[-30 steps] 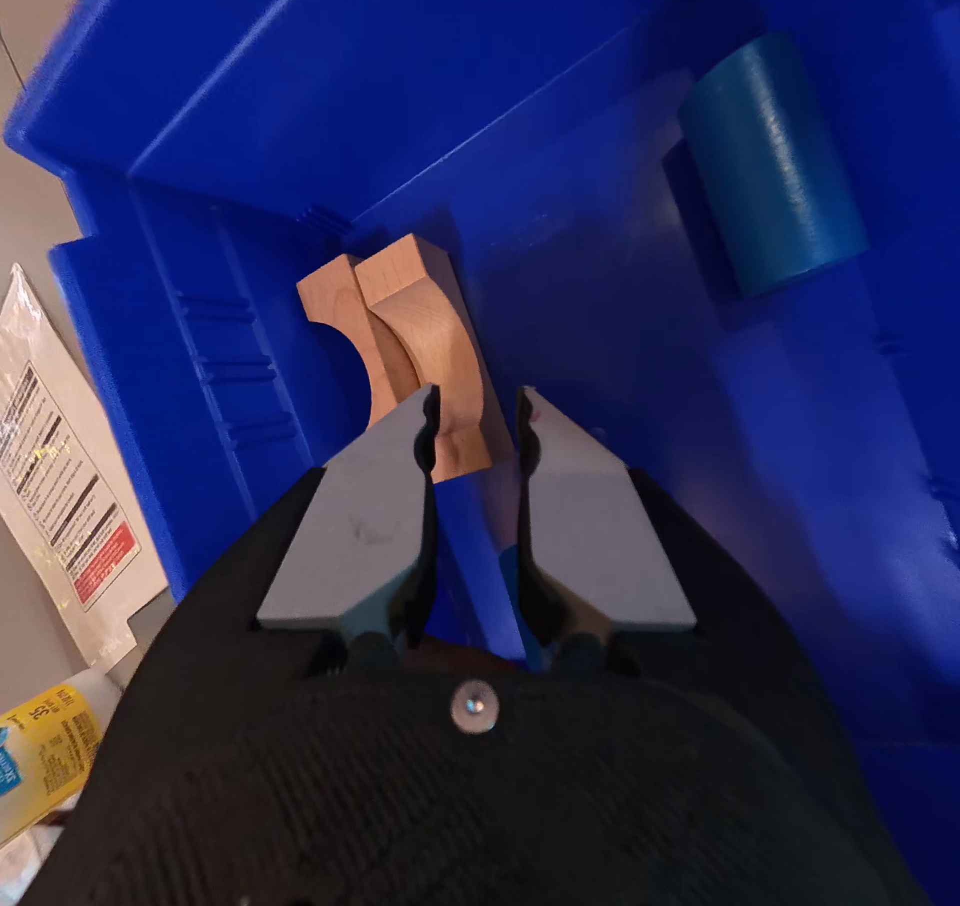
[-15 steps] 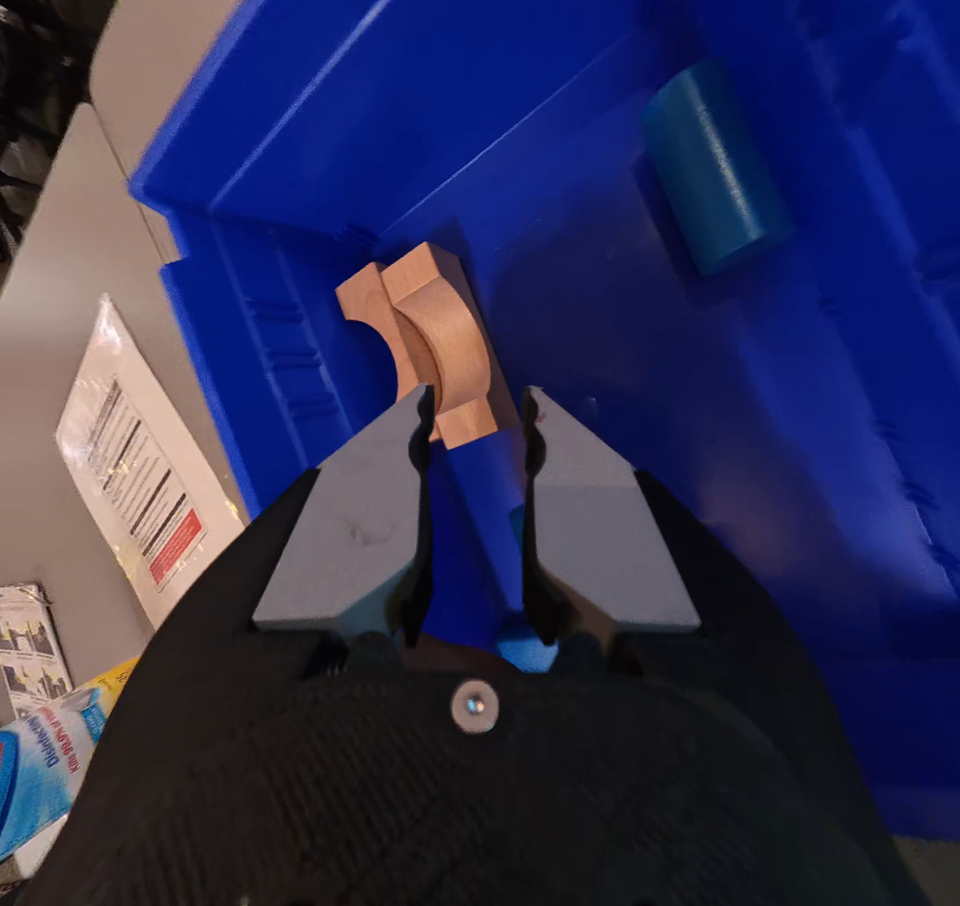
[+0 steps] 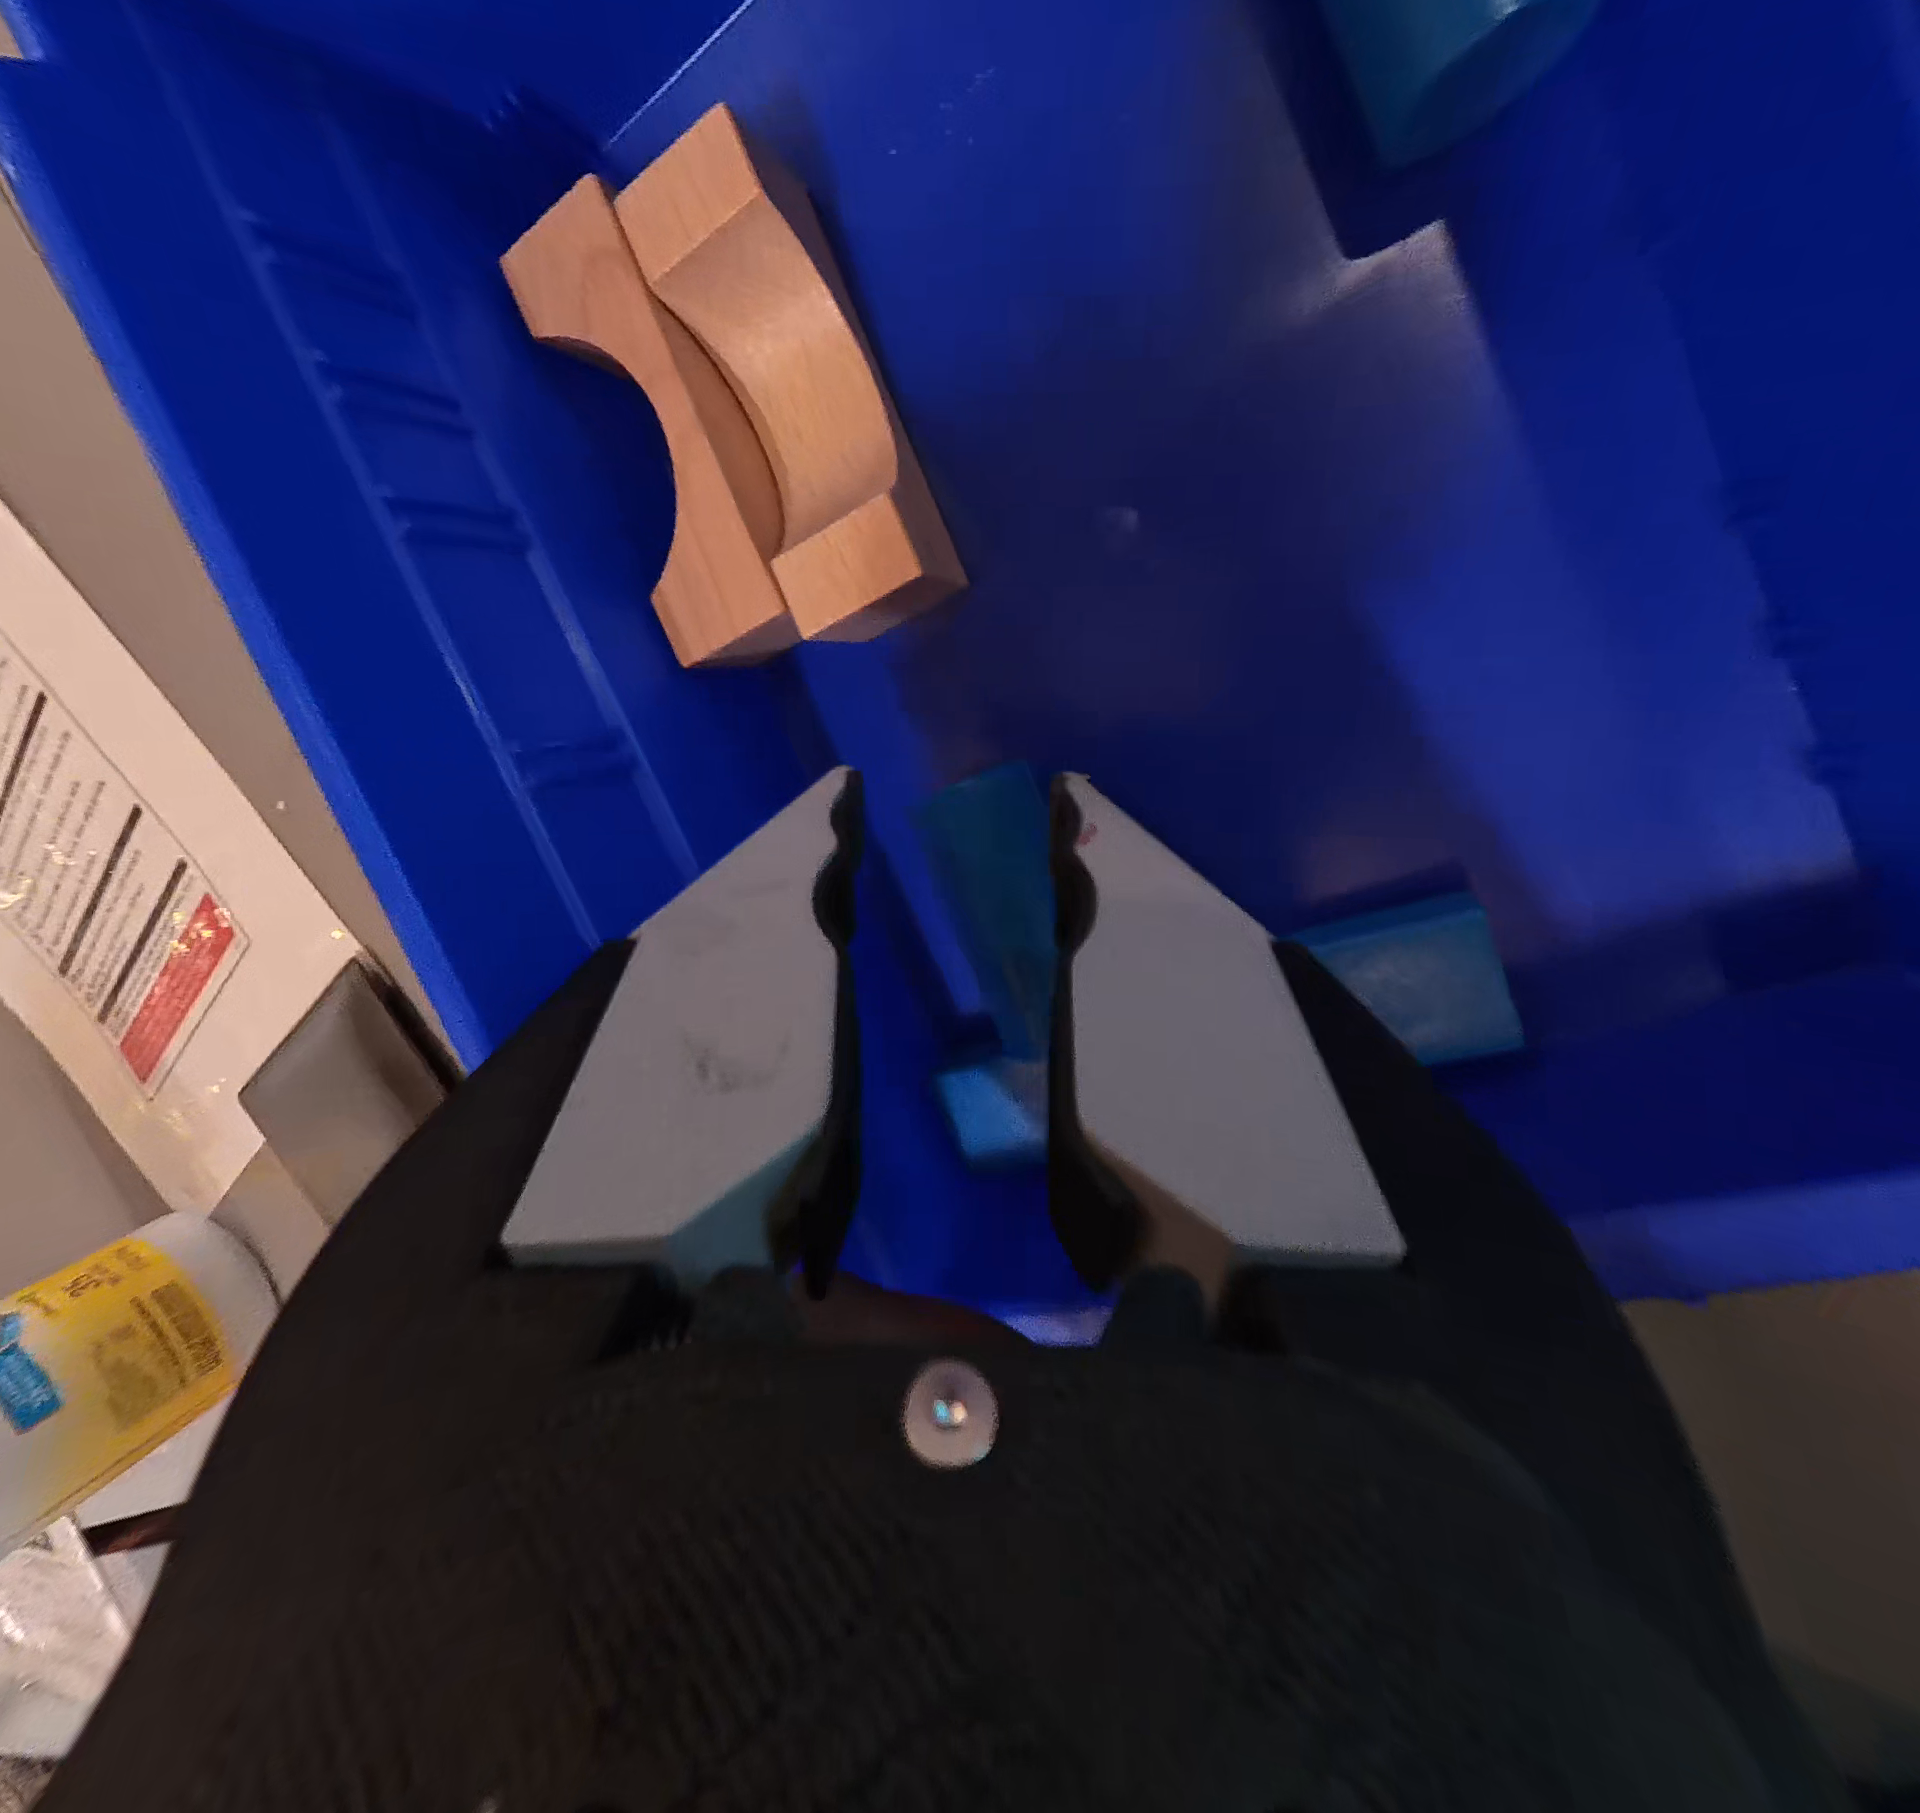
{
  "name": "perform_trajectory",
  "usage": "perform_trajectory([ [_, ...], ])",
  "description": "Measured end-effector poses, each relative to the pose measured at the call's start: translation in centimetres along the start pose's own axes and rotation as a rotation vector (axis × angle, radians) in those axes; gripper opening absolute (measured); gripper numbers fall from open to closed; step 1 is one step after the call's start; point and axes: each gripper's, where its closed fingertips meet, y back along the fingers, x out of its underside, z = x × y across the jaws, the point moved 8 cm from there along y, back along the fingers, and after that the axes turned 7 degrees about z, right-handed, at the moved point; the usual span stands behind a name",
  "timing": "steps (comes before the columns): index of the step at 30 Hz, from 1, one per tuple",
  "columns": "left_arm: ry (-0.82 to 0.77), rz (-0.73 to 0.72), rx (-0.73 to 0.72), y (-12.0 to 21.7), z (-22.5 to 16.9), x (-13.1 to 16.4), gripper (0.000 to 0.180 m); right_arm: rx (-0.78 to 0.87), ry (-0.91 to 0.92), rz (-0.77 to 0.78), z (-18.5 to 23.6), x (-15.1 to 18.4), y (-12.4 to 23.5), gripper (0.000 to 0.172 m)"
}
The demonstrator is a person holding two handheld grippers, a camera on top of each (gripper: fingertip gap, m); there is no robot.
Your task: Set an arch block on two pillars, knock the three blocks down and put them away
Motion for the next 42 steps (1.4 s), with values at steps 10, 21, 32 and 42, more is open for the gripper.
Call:
perform_trajectory([
  [10,0.120,-0.055,-0.065,-2.4,-0.6,1.7,0.046,-0.001,-0.016,-0.015,-0.1,0.0,0.2,0.030],
  [21,0.119,0.045,-0.083,-0.6,0.0,1.6,0.044,-0.018,0.006,0.010,0.2,0.0,-0.1,0.030],
  [32,0.141,0.109,-0.023,-2.3,-0.3,2.0,0.030,-0.029,0.004,0.006,0.3,0.0,-0.1,0.029],
  [42,-0.062,-0.032,-0.085,-1.1,-2.8,1.7,0.030,-0.029,0.005,0.003,0.3,0.0,-0.1,0.029],
])
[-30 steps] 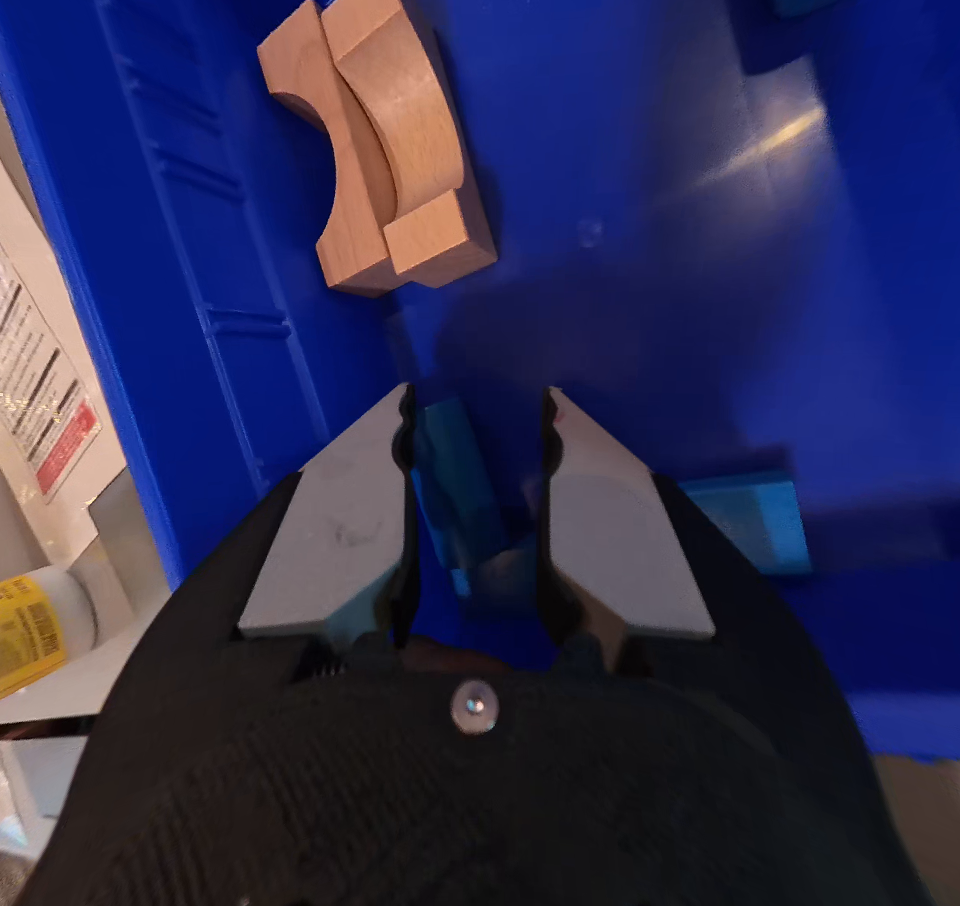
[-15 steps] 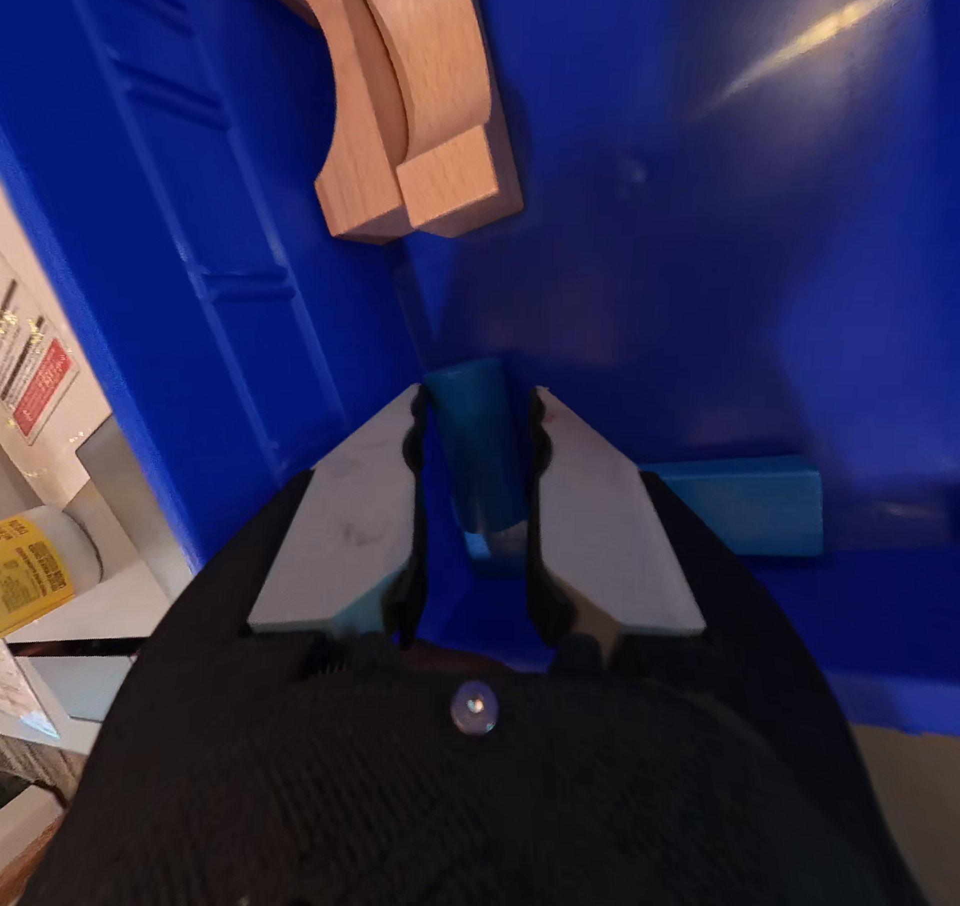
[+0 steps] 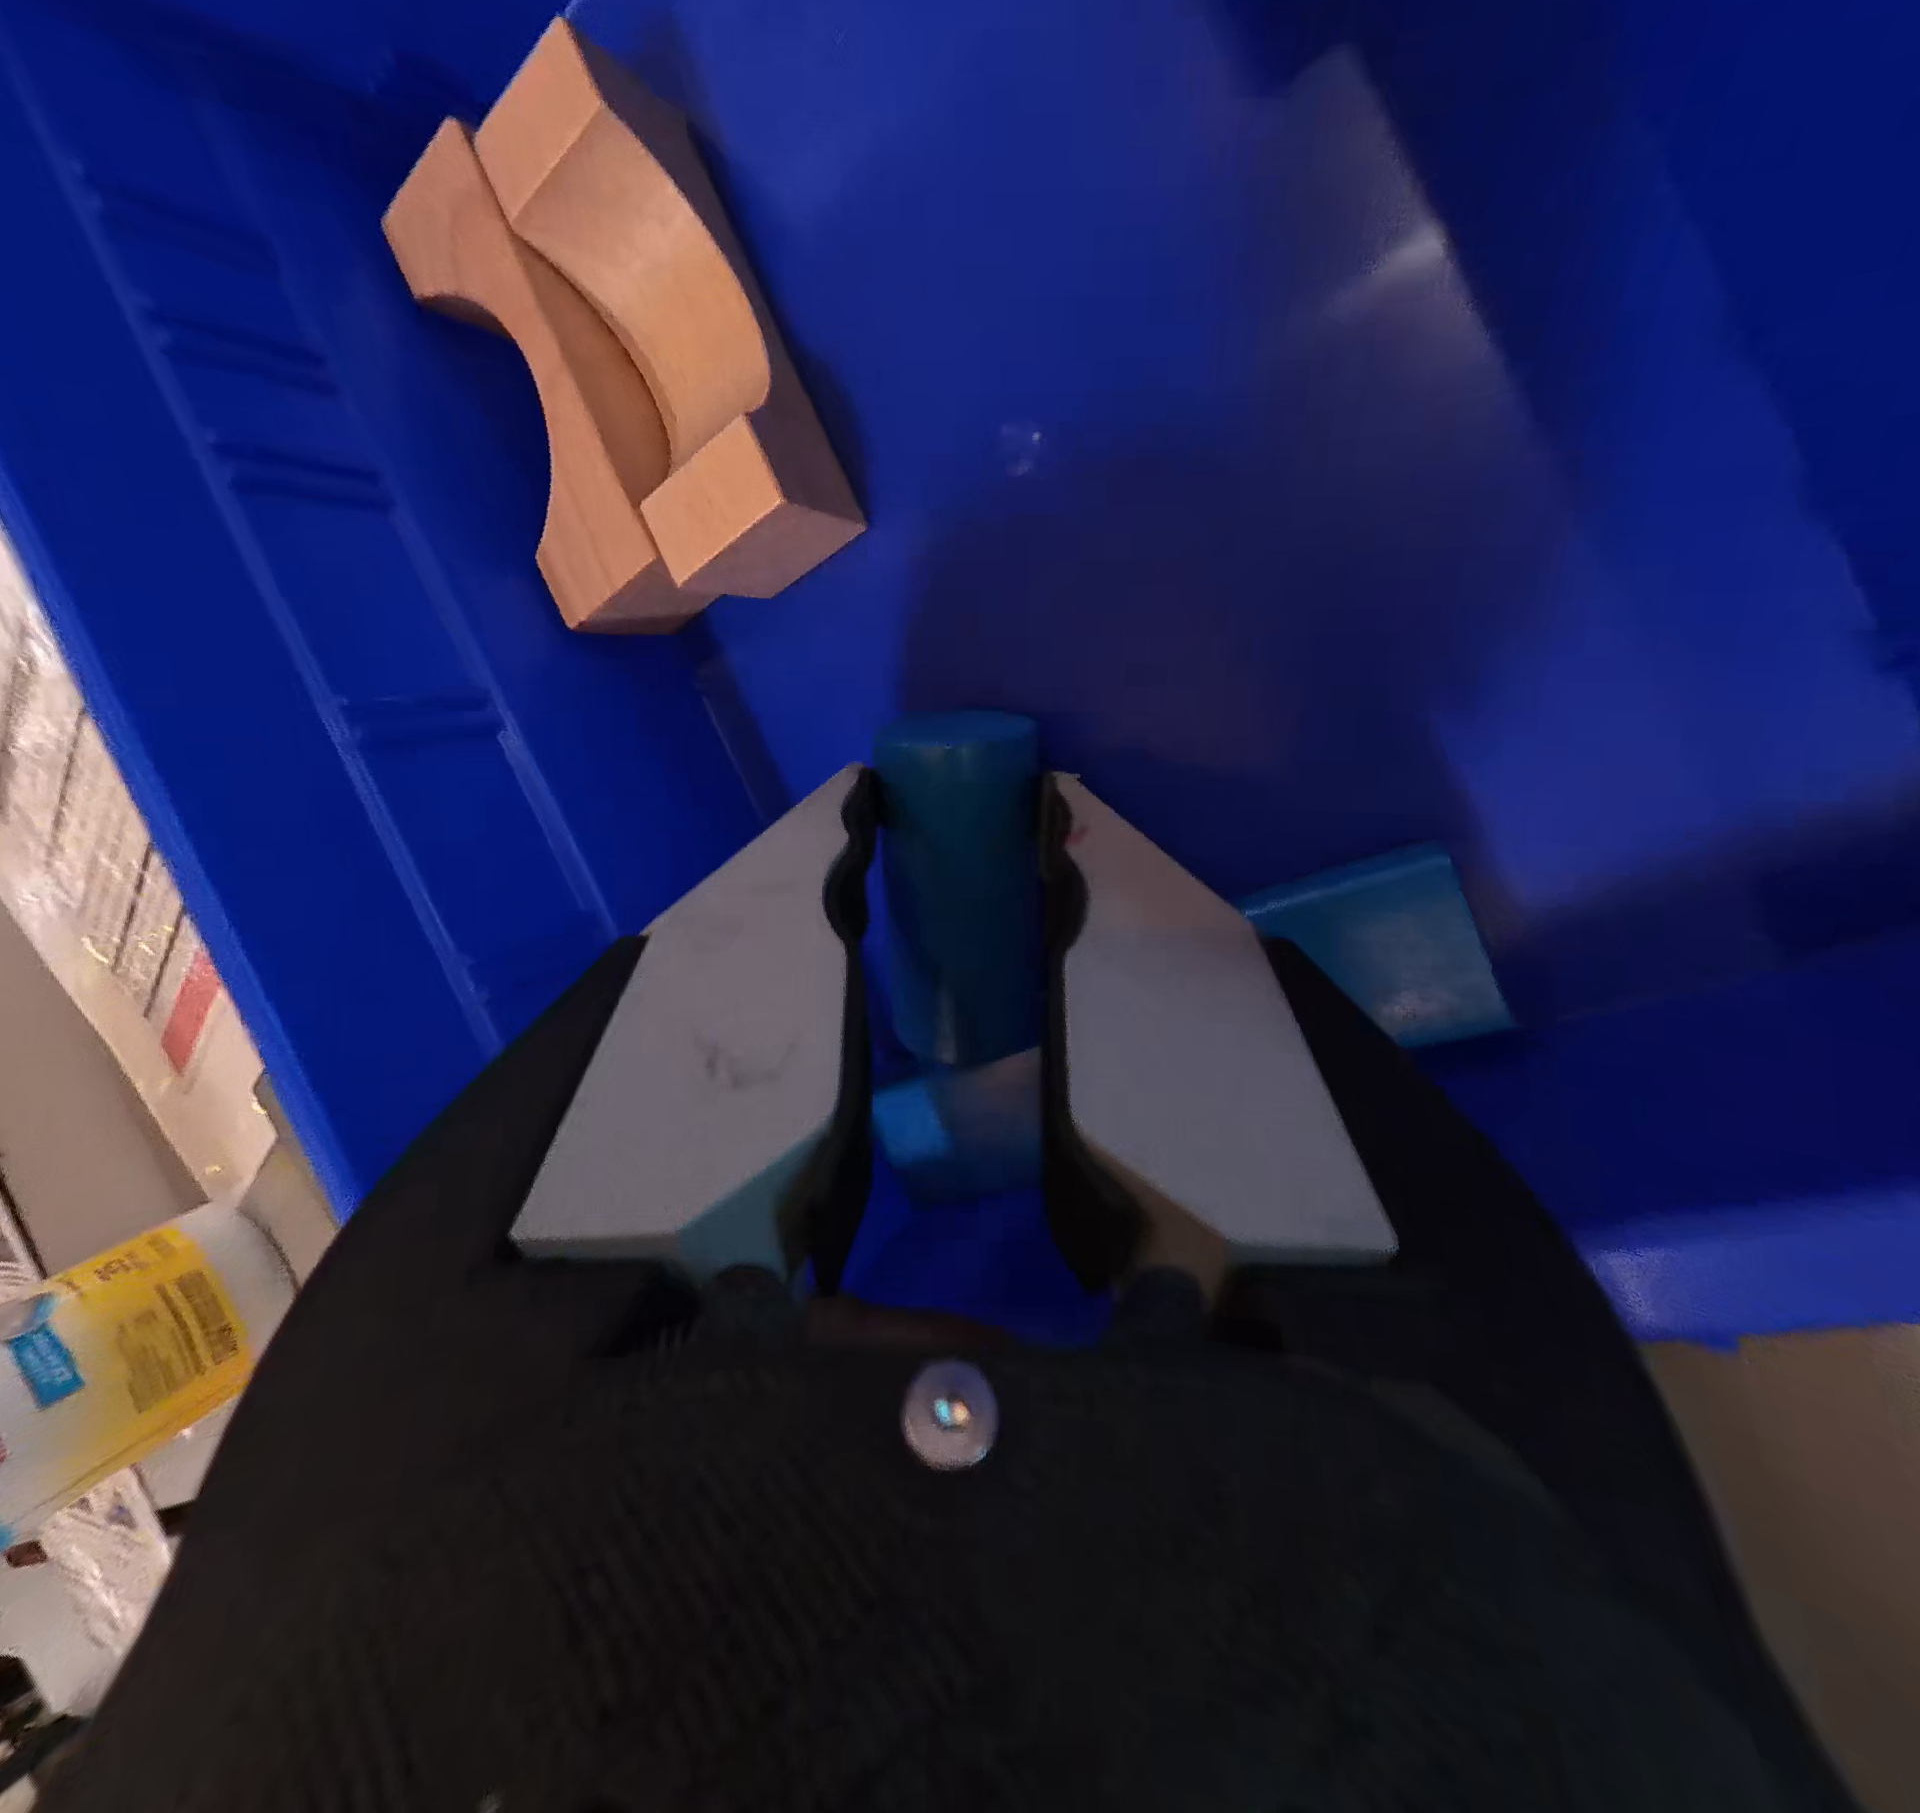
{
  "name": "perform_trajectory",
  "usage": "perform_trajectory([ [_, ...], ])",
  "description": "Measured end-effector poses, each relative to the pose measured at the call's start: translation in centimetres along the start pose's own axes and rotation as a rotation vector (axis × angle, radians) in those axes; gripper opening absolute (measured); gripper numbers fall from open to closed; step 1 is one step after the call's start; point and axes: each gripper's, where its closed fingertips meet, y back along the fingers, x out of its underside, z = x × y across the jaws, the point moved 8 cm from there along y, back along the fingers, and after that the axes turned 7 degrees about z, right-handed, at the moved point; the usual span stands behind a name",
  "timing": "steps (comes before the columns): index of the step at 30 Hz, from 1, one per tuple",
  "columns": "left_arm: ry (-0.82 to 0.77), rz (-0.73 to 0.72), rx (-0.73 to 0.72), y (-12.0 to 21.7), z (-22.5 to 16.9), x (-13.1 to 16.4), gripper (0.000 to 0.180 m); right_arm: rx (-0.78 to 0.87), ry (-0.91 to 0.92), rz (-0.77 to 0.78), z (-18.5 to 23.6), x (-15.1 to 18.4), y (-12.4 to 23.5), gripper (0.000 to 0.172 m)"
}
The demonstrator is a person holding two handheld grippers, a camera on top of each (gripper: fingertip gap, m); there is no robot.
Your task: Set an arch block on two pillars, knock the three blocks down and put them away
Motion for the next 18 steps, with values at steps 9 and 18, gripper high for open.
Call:
perform_trajectory([
  [9,0.139,-0.286,0.121,2.9,1.1,-1.2,0.030,-0.004,-0.003,0.002,0.0,0.0,0.0,0.029],
  [18,0.145,-0.410,0.111,1.5,-0.5,-0.3,0.030,-0.005,-0.003,0.002,0.0,0.0,0.0,0.029],
])
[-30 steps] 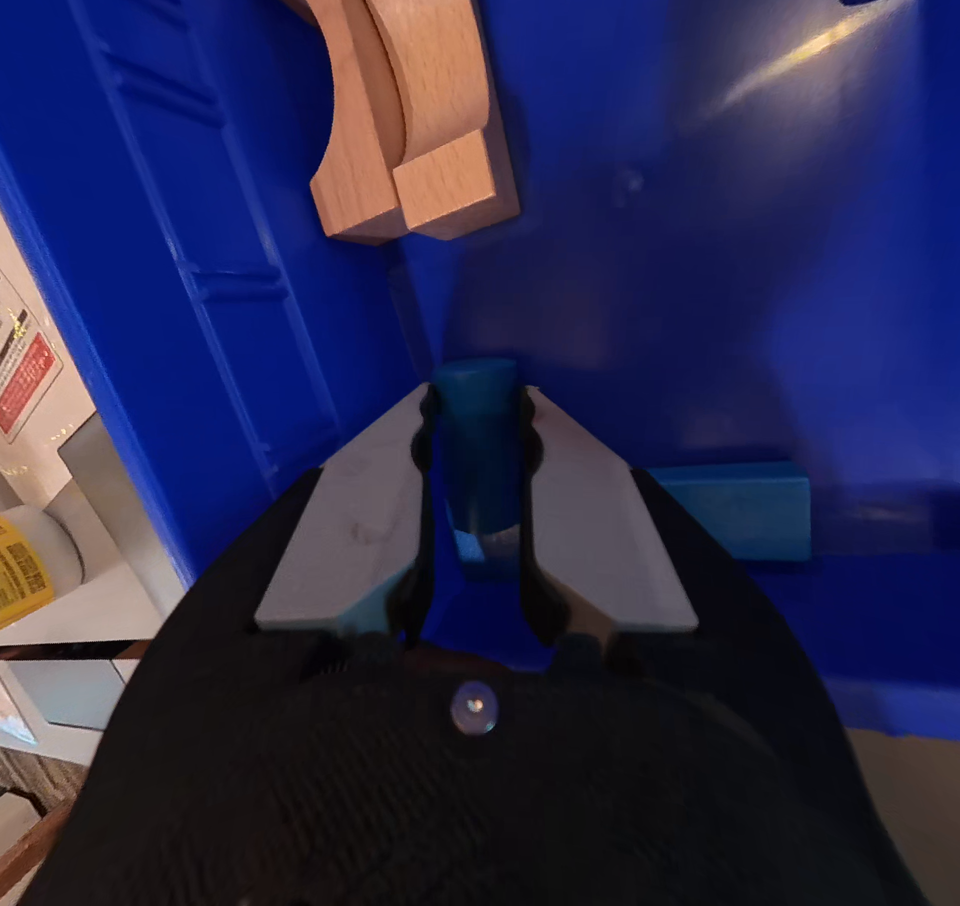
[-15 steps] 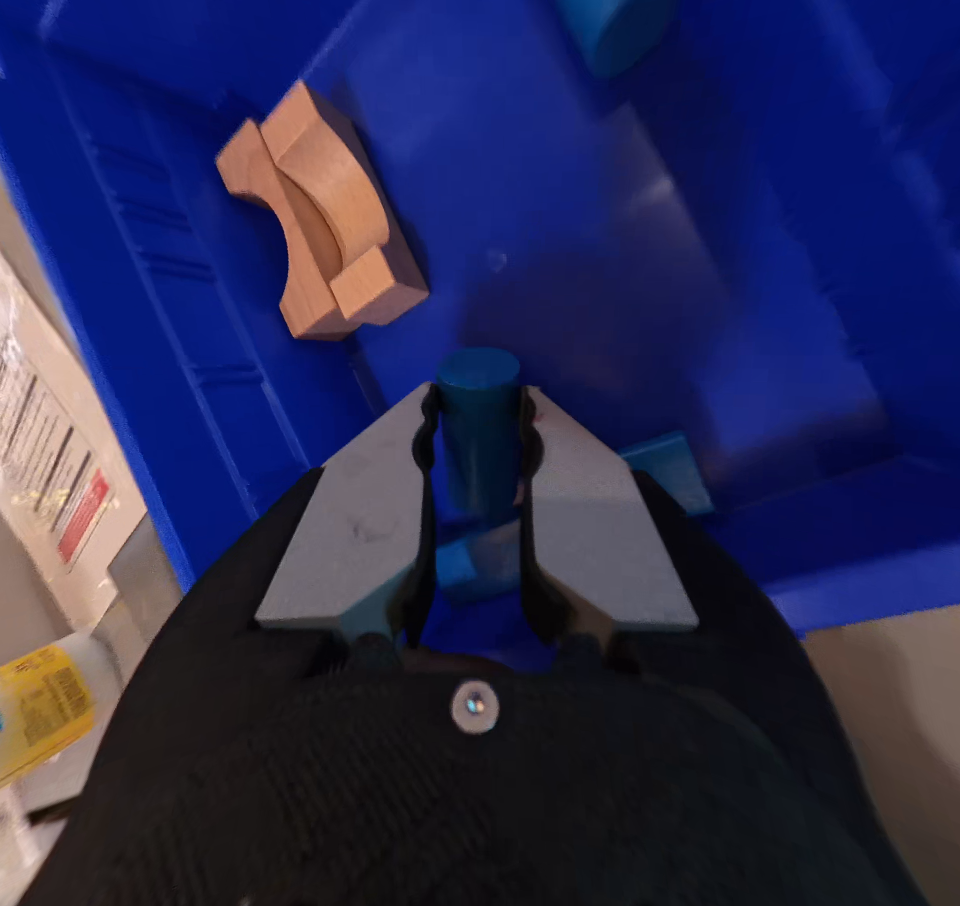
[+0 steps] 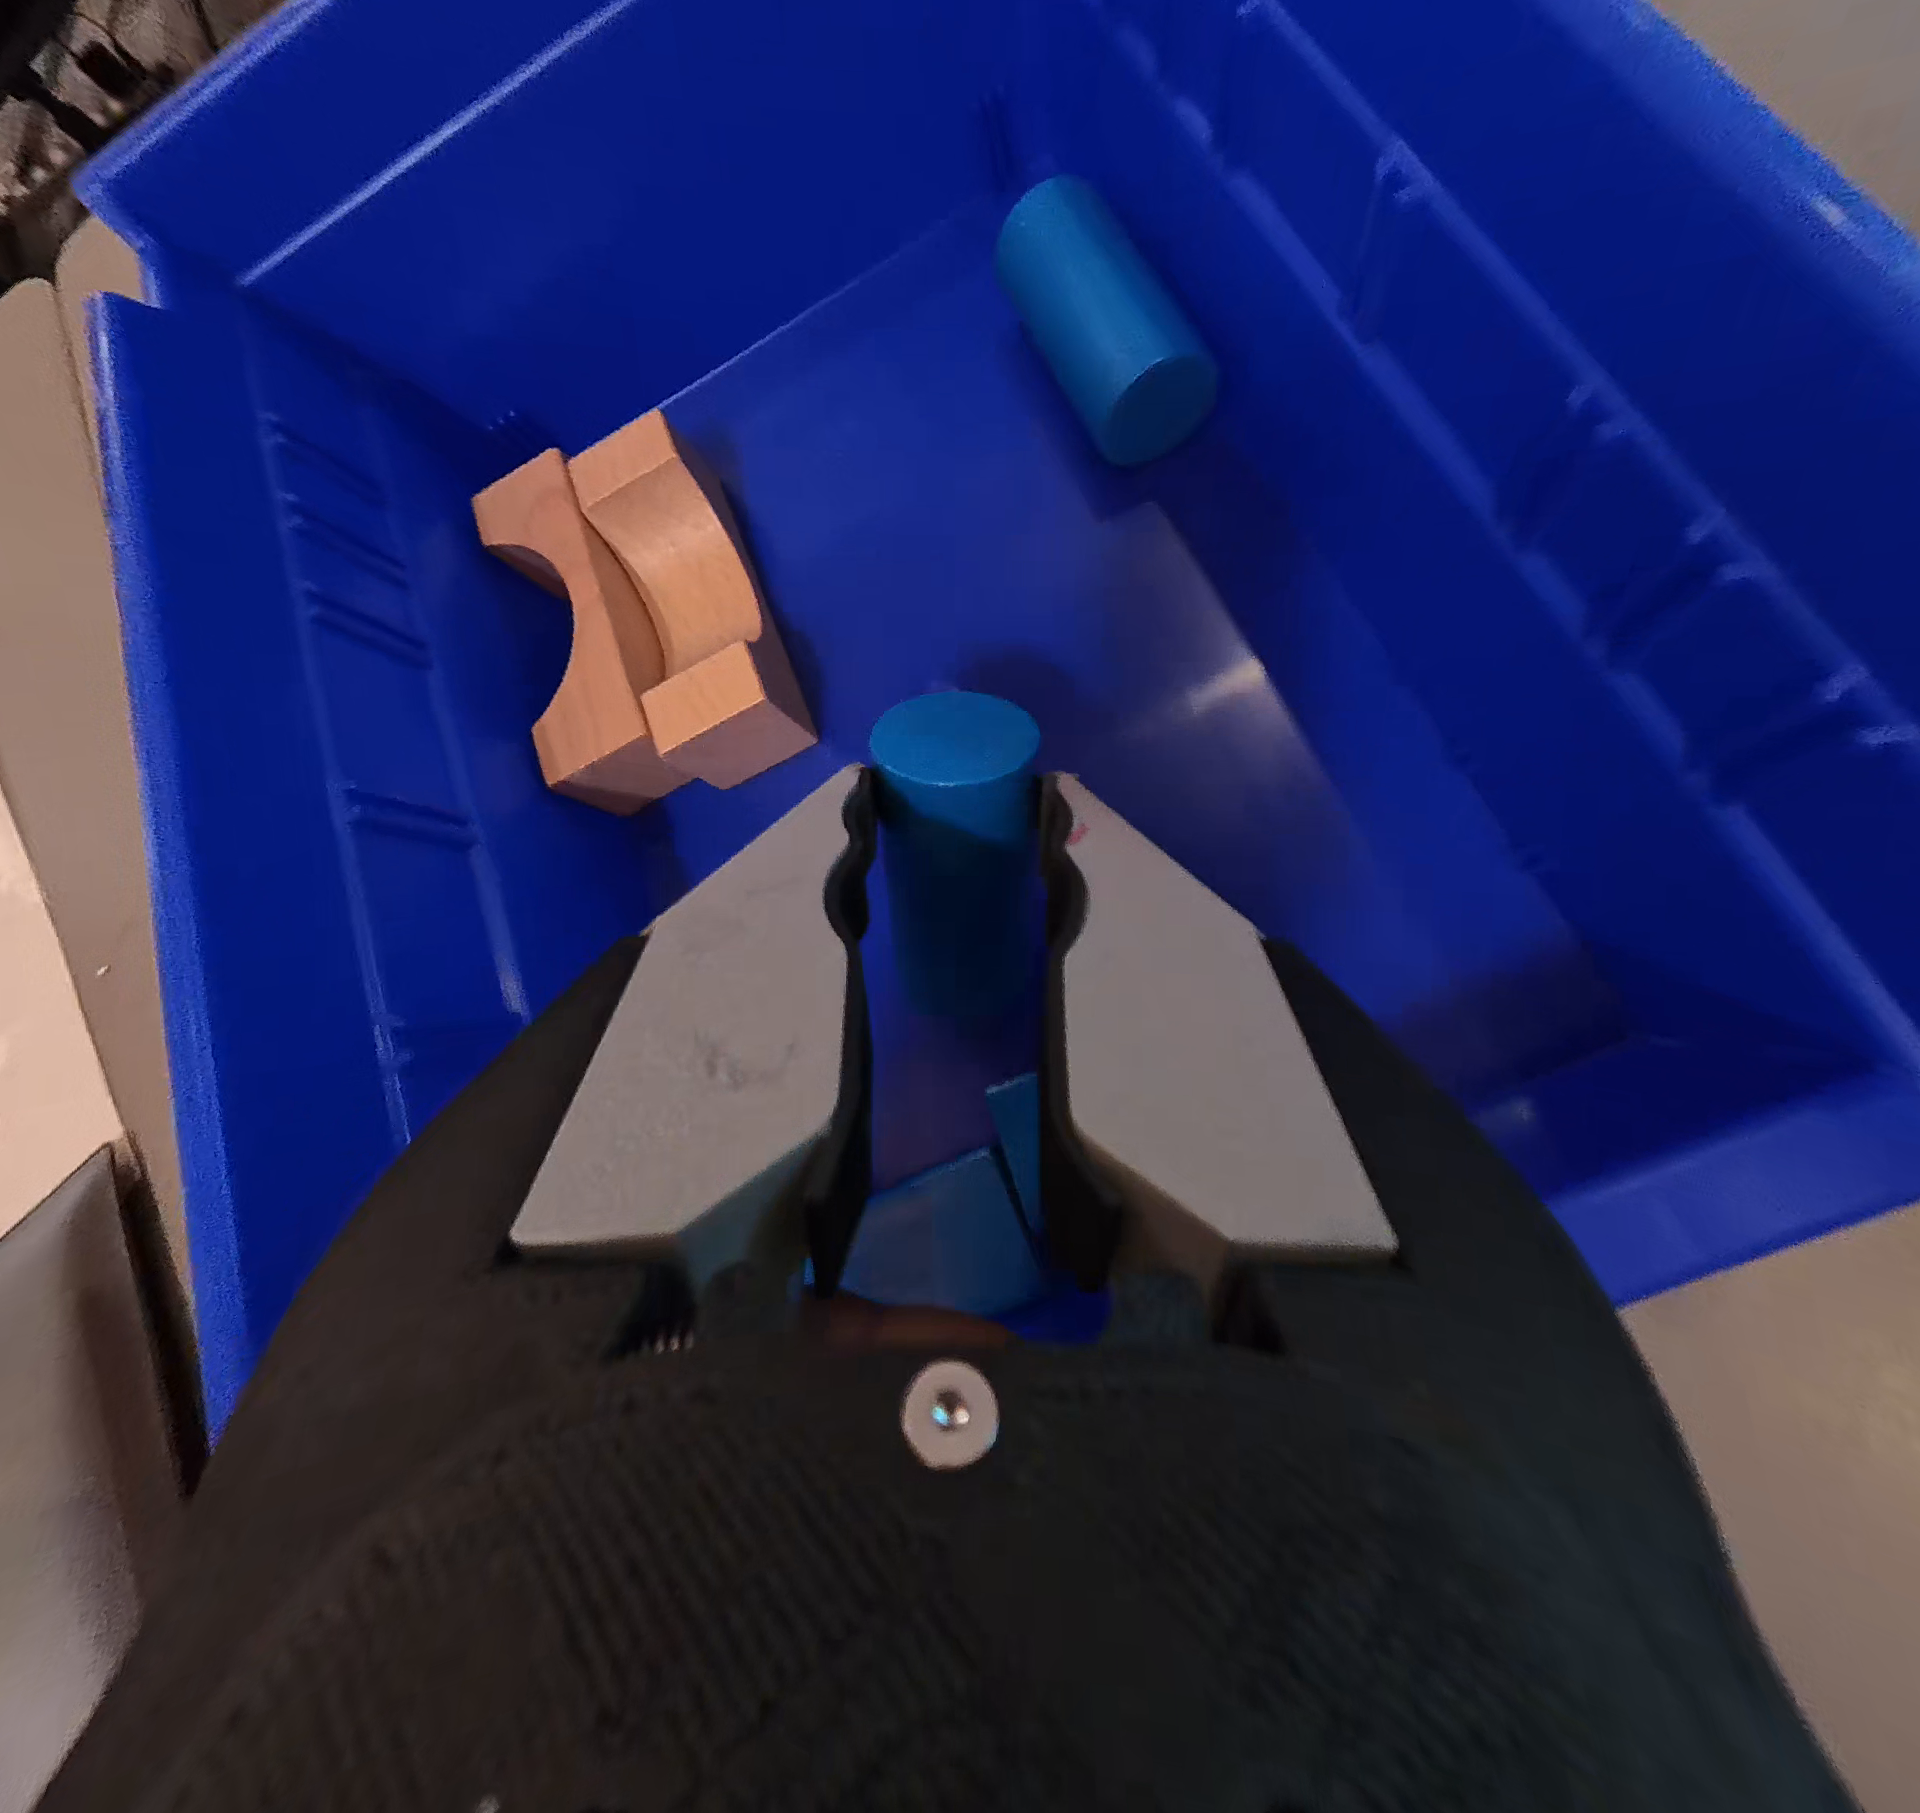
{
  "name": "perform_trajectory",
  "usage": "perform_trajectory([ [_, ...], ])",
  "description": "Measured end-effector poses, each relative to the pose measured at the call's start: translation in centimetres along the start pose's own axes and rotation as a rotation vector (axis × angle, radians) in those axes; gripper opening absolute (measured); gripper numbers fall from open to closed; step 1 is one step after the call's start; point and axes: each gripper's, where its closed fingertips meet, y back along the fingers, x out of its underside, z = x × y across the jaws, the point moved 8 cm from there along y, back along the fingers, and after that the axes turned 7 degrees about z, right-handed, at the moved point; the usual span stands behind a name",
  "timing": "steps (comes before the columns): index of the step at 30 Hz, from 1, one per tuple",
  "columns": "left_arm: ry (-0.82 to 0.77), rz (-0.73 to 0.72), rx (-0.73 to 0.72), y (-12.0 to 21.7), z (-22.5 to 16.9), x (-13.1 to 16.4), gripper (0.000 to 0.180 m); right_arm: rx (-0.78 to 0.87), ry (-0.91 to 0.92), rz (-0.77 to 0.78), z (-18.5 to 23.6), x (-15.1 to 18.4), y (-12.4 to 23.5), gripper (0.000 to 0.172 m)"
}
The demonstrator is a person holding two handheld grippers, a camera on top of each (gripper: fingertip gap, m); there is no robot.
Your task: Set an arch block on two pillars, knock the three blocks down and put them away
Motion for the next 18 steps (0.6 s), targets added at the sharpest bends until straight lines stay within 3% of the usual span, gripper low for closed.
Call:
perform_trajectory([
  [7,0.082,-0.195,-0.007,2.1,0.3,0.1,0.030,-0.005,0.001,0.001,0.0,0.0,0.0,0.030],
  [14,0.174,-0.489,0.212,5.3,-0.6,-2.1,0.030,-0.210,0.108,-0.076,1.9,-0.3,0.8,0.033],
  [18,0.145,-0.622,0.324,7.7,-2.5,-4.5,0.029,-0.332,0.203,-0.111,4.1,-0.3,1.2,0.039],
])
